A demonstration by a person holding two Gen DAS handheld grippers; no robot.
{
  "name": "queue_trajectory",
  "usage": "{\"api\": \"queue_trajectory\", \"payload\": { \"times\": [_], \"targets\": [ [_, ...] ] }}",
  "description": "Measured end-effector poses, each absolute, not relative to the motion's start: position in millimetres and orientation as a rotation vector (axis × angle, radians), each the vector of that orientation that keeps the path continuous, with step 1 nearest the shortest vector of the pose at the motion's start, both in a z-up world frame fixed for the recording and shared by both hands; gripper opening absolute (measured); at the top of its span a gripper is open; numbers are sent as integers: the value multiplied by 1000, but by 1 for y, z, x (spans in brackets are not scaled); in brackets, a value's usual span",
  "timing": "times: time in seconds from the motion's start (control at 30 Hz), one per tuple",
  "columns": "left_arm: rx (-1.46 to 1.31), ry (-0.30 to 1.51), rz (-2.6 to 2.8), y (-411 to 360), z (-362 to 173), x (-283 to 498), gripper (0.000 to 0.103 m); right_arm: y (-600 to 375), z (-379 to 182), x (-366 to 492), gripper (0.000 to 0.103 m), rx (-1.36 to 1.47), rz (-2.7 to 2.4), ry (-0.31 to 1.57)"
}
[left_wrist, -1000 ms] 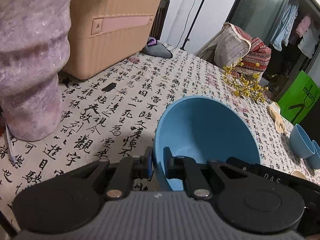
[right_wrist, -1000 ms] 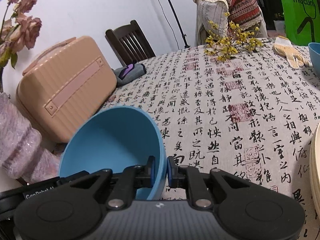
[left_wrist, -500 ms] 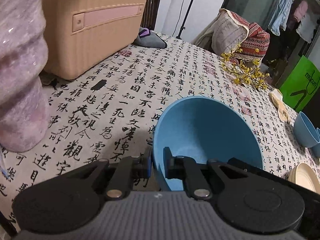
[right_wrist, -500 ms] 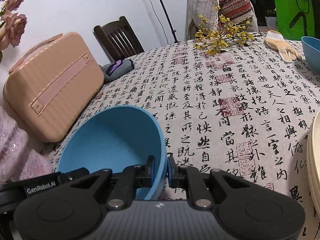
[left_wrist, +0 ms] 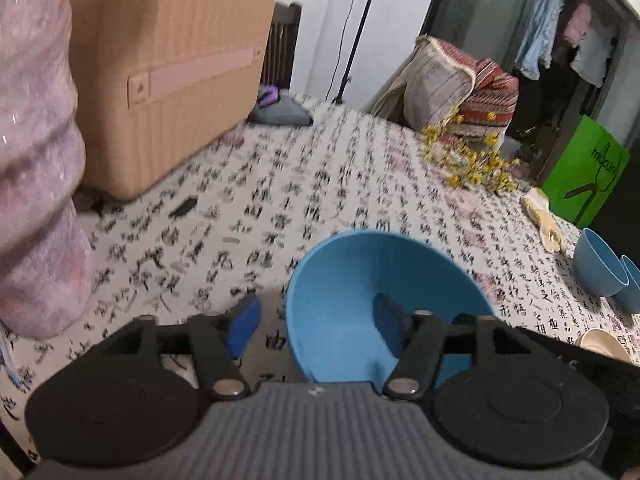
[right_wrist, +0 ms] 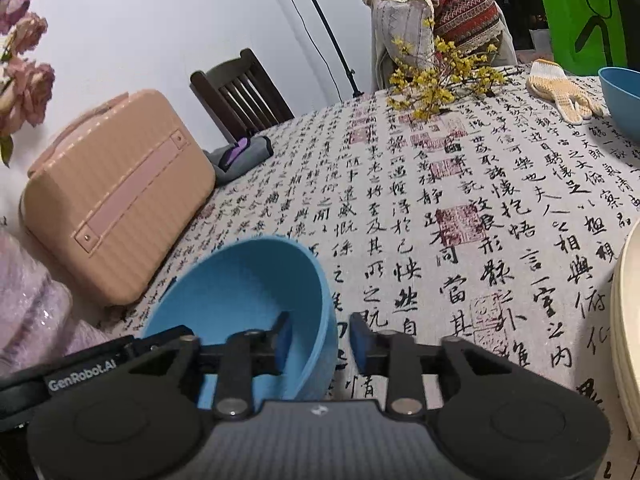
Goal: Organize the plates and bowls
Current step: 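Lower the blue bowl onto the table and open both grippers, then withdraw both open grippers from the placed blue bowl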
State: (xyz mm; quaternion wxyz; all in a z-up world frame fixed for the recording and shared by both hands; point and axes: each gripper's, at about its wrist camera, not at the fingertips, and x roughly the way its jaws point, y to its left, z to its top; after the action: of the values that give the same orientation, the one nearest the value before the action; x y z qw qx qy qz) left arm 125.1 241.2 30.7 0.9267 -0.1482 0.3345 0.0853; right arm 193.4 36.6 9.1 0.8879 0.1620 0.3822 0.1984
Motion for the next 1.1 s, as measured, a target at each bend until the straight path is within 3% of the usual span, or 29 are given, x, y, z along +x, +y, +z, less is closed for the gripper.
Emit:
{"api": "queue_trajectory", "payload": {
  "times": [0.07, 0.2, 0.53, 1.1],
  "targets": [
    [-285, 656, 171, 238, 36, 122, 82, 31, 12, 192, 37, 356, 418, 773],
    [-267, 605, 153, 234, 44, 115, 101, 21, 19, 185, 52, 348, 423, 724],
    [-217, 430, 119, 219, 54, 81, 103, -13, 23, 157, 102, 258, 418, 552],
    [-175, 311, 110, 179, 38, 37, 103, -67, 33, 111, 103, 163, 377, 404]
  ]
}}
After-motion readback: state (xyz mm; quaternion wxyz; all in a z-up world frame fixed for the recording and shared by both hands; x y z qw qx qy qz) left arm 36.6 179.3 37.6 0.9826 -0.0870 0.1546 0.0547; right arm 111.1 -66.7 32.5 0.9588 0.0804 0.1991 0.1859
